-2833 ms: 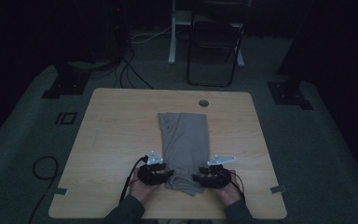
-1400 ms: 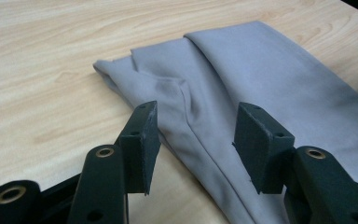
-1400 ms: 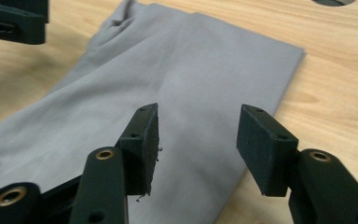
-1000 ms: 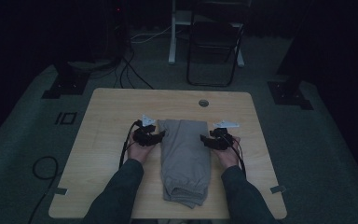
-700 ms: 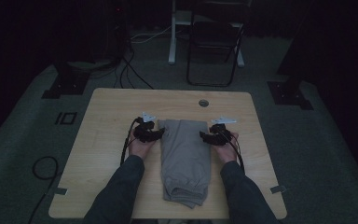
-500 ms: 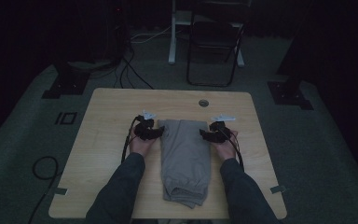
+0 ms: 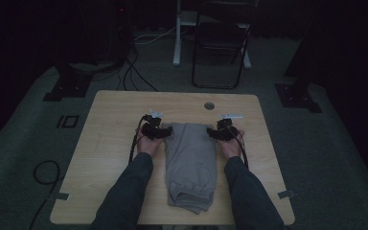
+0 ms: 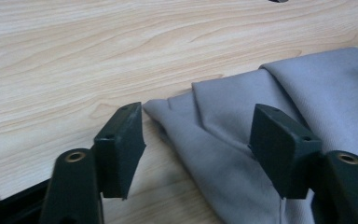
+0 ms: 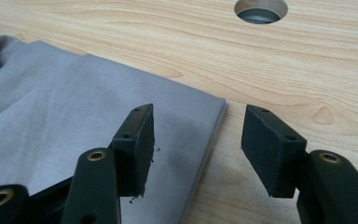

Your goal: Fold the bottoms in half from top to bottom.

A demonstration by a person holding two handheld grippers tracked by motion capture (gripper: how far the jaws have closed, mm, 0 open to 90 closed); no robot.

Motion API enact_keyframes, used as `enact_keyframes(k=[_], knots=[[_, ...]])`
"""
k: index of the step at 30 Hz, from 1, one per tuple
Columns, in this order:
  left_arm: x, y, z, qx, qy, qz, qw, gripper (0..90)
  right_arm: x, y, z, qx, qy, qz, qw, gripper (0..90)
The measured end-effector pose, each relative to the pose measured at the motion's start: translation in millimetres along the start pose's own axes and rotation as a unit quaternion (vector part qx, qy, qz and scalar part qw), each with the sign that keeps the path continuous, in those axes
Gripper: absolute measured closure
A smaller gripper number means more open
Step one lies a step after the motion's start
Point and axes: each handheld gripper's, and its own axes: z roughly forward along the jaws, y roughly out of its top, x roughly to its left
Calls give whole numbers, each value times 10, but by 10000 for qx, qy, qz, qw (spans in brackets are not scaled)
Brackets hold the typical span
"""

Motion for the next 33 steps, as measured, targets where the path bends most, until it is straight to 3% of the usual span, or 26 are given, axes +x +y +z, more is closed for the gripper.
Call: enact_keyframes(k=[7, 12, 14, 21, 24, 27, 30, 32, 33], knots=[[-30, 13, 170, 354, 199, -51, 9992, 282, -9, 62, 102, 151, -61, 137, 9998, 408], [-67, 33, 225, 443, 208, -29, 9988, 282, 44, 102, 195, 310, -157, 19, 9994, 404], [-76, 10, 279, 603, 257, -7, 9978, 283, 79, 109, 238, 387, -173, -30, 9991, 406], [-93, -4, 294, 573, 257, 61, 9980, 323, 133, 78, 315, 541, -289, -126, 9980, 411], [-105, -4, 293, 555, 225, 120, 9981, 382, 161, 85, 323, 565, -290, -211, 9978, 449], [-114, 0, 283, 563, 208, 123, 9981, 506, 180, 92, 316, 584, -236, -217, 9978, 581], [-113, 6, 270, 622, 23, 100, 9980, 664, 200, 96, 311, 616, -36, -86, 9981, 755], [-102, 7, 264, 664, -148, 2, 9977, 781, 190, 104, 304, 689, 53, 116, 9975, 789], [-104, 11, 258, 698, -114, 11, 9975, 815, 181, 107, 301, 711, 81, 158, 9973, 798]])
